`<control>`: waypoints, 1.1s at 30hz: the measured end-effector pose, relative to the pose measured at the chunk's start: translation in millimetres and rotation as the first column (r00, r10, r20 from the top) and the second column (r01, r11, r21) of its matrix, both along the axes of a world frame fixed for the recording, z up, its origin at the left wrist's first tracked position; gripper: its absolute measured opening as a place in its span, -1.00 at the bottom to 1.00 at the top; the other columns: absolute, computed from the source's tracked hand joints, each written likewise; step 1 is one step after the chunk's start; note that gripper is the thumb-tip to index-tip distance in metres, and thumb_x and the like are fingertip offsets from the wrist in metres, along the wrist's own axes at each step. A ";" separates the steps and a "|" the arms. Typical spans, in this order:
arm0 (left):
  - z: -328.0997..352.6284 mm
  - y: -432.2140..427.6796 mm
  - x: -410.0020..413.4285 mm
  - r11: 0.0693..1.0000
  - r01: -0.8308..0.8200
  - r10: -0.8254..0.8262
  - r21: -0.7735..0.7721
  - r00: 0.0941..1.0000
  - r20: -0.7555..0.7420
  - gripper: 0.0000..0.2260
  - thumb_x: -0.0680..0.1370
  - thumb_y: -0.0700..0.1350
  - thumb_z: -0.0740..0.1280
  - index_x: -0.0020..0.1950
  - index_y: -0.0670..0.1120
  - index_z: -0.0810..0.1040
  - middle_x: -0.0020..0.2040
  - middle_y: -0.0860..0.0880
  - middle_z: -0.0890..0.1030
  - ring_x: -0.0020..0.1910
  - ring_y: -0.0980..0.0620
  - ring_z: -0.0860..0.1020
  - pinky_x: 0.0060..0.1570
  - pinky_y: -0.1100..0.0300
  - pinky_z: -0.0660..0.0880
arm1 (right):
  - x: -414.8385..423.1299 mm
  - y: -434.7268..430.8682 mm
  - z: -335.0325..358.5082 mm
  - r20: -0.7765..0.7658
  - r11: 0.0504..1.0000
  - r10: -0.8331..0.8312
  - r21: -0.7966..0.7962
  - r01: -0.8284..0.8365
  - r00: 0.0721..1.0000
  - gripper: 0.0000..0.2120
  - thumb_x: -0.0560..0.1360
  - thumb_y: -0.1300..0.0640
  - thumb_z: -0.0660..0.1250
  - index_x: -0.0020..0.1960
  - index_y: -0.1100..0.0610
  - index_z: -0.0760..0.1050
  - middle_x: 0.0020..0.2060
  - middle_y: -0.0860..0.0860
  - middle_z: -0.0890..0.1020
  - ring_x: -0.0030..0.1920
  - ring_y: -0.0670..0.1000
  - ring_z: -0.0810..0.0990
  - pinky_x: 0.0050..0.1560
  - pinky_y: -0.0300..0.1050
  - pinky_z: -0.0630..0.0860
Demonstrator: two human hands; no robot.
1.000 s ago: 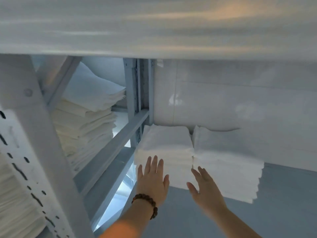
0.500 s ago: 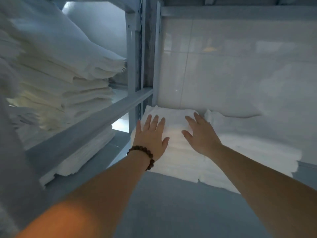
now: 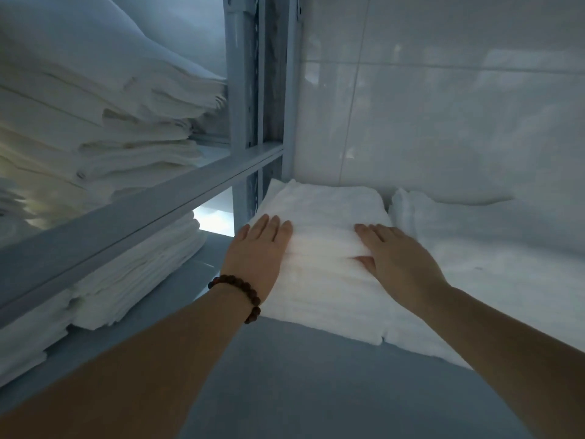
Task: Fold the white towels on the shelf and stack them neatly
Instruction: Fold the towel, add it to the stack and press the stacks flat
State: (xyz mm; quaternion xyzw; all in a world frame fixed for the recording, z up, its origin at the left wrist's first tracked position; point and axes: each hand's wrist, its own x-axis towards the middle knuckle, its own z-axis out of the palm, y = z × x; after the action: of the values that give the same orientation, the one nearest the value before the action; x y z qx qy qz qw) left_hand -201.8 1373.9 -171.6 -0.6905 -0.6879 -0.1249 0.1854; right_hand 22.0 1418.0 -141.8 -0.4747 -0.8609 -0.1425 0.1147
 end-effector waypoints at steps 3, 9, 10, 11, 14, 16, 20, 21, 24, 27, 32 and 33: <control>13.1 5.2 -1.1 1.000 0.013 -0.013 0.000 0.999 -0.033 -0.49 0.60 -0.26 0.04 0.53 -0.07 -0.02 0.54 -0.10 0.09 0.52 -0.07 0.07 0.48 0.06 0.04 | -6.5 -1.9 5.4 0.032 0.998 -0.052 0.037 0.051 0.998 -0.53 0.56 0.13 0.21 0.43 0.09 0.17 0.23 0.06 0.46 0.19 0.09 0.45 0.03 -0.08 0.45; 27.1 20.0 -13.6 0.998 -0.018 0.012 0.062 0.996 0.091 -0.47 0.56 -0.33 0.02 0.53 -0.05 0.07 0.53 -0.08 0.14 0.51 -0.06 0.09 0.48 0.03 0.04 | -23.6 -14.0 4.9 0.018 0.973 -0.146 0.181 0.141 0.989 -0.35 0.25 0.23 0.52 0.30 0.21 0.40 -0.06 0.13 0.60 -0.09 0.11 0.59 -0.30 -0.11 0.49; 19.5 17.9 -12.9 1.000 -0.015 0.015 0.006 0.996 0.087 -0.48 0.57 -0.31 0.03 0.53 -0.04 0.07 0.53 -0.07 0.15 0.51 -0.05 0.09 0.48 0.03 0.05 | -26.1 -15.9 0.1 0.032 0.982 -0.137 0.135 0.131 0.990 -0.33 0.38 0.22 0.41 0.43 0.22 0.23 0.16 0.15 0.52 0.16 0.13 0.51 0.07 -0.04 0.50; 11.2 15.0 -12.2 1.000 -0.019 0.021 -0.025 0.997 0.073 -0.49 0.58 -0.28 0.04 0.52 -0.04 0.07 0.53 -0.05 0.17 0.51 -0.04 0.10 0.47 0.02 0.05 | -25.7 -15.5 -6.1 0.031 0.988 -0.139 0.078 0.136 0.990 -0.34 0.48 0.23 0.27 0.50 0.20 0.05 0.33 0.16 0.37 0.36 0.14 0.33 0.35 -0.01 0.31; -1.8 4.2 -6.8 0.991 -0.060 0.055 0.121 0.997 0.048 -0.50 0.53 -0.06 0.04 0.48 -0.07 0.19 0.49 -0.08 0.25 0.49 -0.08 0.16 0.44 -0.16 0.05 | -26.7 -20.8 -9.1 0.046 0.978 -0.167 0.132 0.160 0.985 -0.37 0.56 0.13 0.11 0.53 0.21 -0.10 0.50 0.18 0.09 0.51 0.17 0.01 0.49 0.16 -0.01; -8.2 2.9 3.4 0.968 -0.007 -0.004 0.249 0.999 0.042 -0.45 0.52 0.04 0.01 0.50 -0.11 0.17 0.51 -0.13 0.19 0.50 -0.14 0.11 0.41 -0.27 0.02 | -33.2 -25.9 -14.6 -0.018 0.953 -0.095 0.288 0.096 0.995 -0.36 0.55 -0.03 0.08 0.52 0.24 0.01 0.51 0.19 0.09 0.52 0.18 -0.01 0.46 0.27 0.01; -32.3 19.6 21.3 0.947 0.089 -0.082 0.309 0.996 -0.034 -0.49 0.62 0.09 -0.17 0.54 -0.07 -0.02 0.54 -0.17 0.03 0.52 -0.17 0.00 0.41 -0.30 -0.03 | -44.3 -17.9 -45.6 0.054 0.940 0.043 0.337 -0.059 0.998 -0.41 0.61 -0.09 -0.04 0.52 0.23 0.01 0.52 0.14 0.04 0.53 0.11 -0.05 0.46 0.29 -0.07; -37.1 26.8 21.5 0.950 0.084 -0.077 0.300 0.996 -0.035 -0.49 0.63 0.10 -0.21 0.54 -0.06 -0.03 0.54 -0.18 0.02 0.52 -0.18 0.00 0.41 -0.31 -0.04 | -43.7 -9.9 -53.3 0.088 0.941 0.022 0.334 -0.050 0.996 -0.41 0.62 -0.10 -0.06 0.52 0.23 0.01 0.52 0.14 0.04 0.53 0.10 -0.05 0.46 0.28 -0.08; -46.0 47.6 17.7 0.948 0.102 -0.089 0.300 0.994 -0.058 -0.49 0.63 0.12 -0.23 0.54 -0.05 -0.01 0.54 -0.19 0.06 0.52 -0.18 0.01 0.41 -0.30 -0.06 | -40.8 14.8 -65.5 0.162 0.929 -0.032 0.368 -0.030 0.986 -0.40 0.61 -0.12 -0.09 0.52 0.23 -0.01 0.52 0.15 0.06 0.52 0.11 -0.01 0.46 0.29 -0.11; -50.3 53.6 21.1 0.927 0.074 -0.078 0.367 0.997 -0.004 -0.50 0.64 0.12 -0.19 0.54 -0.05 0.03 0.53 -0.19 0.09 0.51 -0.17 0.02 0.41 -0.30 -0.10 | -41.5 24.4 -64.8 0.133 0.903 -0.022 0.428 -0.037 0.991 -0.39 0.61 -0.12 -0.10 0.52 0.24 -0.01 0.51 0.17 0.09 0.52 0.12 0.01 0.46 0.29 -0.12; -77.5 38.3 24.8 0.895 0.088 -0.116 0.438 0.993 0.038 -0.50 0.63 0.10 -0.14 0.55 -0.05 -0.04 0.54 -0.16 0.03 0.52 -0.18 -0.02 0.39 -0.35 -0.08 | -33.7 7.0 -85.1 0.158 0.826 0.088 0.541 -0.160 0.984 -0.38 0.60 -0.10 0.04 0.50 0.28 0.07 0.50 0.19 0.09 0.52 0.14 0.03 0.44 0.33 -0.03; -79.4 42.1 20.9 0.892 0.100 -0.119 0.441 0.993 0.014 -0.50 0.63 0.11 -0.15 0.55 -0.05 -0.06 0.54 -0.16 0.01 0.52 -0.18 -0.03 0.39 -0.35 -0.07 | -32.6 9.4 -89.5 0.201 0.819 0.089 0.543 -0.187 0.975 -0.37 0.60 -0.11 0.05 0.50 0.29 0.08 0.50 0.19 0.10 0.52 0.14 0.04 0.44 0.33 -0.03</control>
State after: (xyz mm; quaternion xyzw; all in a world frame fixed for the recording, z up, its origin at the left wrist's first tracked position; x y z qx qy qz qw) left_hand -181.0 1416.0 -251.0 -0.6659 -0.6056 -0.3008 0.3152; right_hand -10.6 1427.4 -231.2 -0.3431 -0.8203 -0.4182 0.1859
